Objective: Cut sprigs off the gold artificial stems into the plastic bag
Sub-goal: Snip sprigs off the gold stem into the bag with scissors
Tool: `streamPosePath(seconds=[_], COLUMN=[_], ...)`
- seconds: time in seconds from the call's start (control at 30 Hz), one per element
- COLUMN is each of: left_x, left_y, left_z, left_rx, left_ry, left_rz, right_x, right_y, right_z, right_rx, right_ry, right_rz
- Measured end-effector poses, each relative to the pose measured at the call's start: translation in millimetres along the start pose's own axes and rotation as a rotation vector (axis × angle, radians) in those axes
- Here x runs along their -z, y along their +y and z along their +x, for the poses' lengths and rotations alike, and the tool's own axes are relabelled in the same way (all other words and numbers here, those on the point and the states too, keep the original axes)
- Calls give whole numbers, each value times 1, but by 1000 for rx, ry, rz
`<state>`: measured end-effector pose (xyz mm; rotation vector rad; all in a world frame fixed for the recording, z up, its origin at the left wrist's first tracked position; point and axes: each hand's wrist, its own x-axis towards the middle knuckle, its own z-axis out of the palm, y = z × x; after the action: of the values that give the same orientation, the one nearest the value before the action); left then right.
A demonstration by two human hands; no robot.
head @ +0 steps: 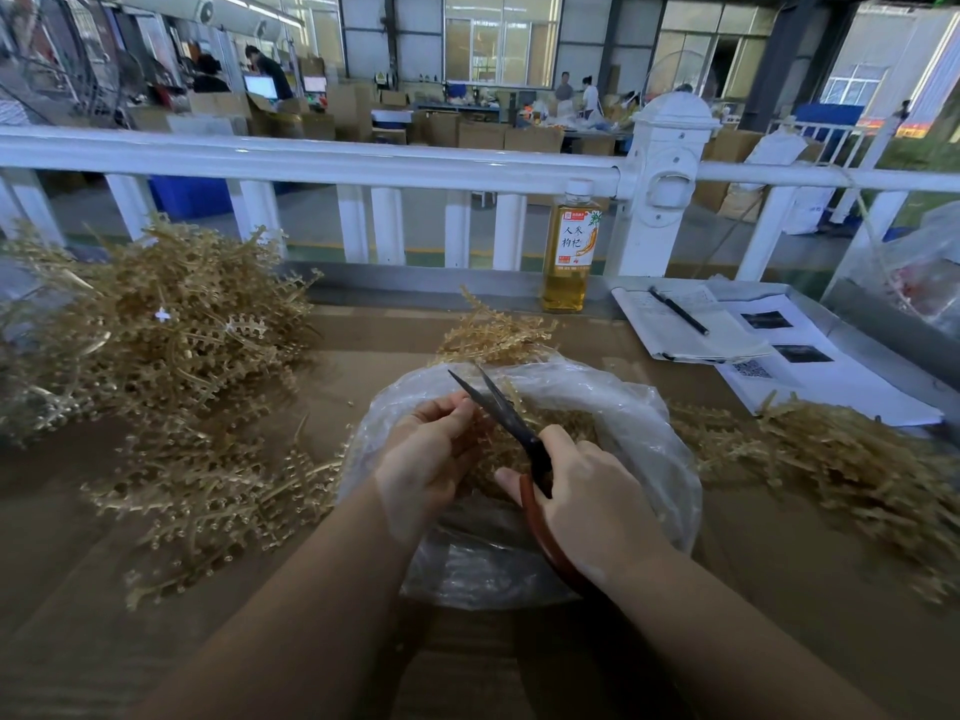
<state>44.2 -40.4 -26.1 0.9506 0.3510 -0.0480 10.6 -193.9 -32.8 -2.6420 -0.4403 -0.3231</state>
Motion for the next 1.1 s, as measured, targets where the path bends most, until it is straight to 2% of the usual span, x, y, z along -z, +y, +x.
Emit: streamPosePath(seconds=[0.3,0.77,1.1], left_x=[-3,-4,-3], left_y=[6,3,1], left_z=[-4,-3,1], left_rx=[103,122,127], left_ry=[-23,-114,-83], left_rz=[-38,17,6], right_x=[3,5,6], right_y=[0,0,0], right_z=[2,6,7], right_rx=[26,105,107], right_ry=[-41,-7,-19], right_rz=[3,31,-44])
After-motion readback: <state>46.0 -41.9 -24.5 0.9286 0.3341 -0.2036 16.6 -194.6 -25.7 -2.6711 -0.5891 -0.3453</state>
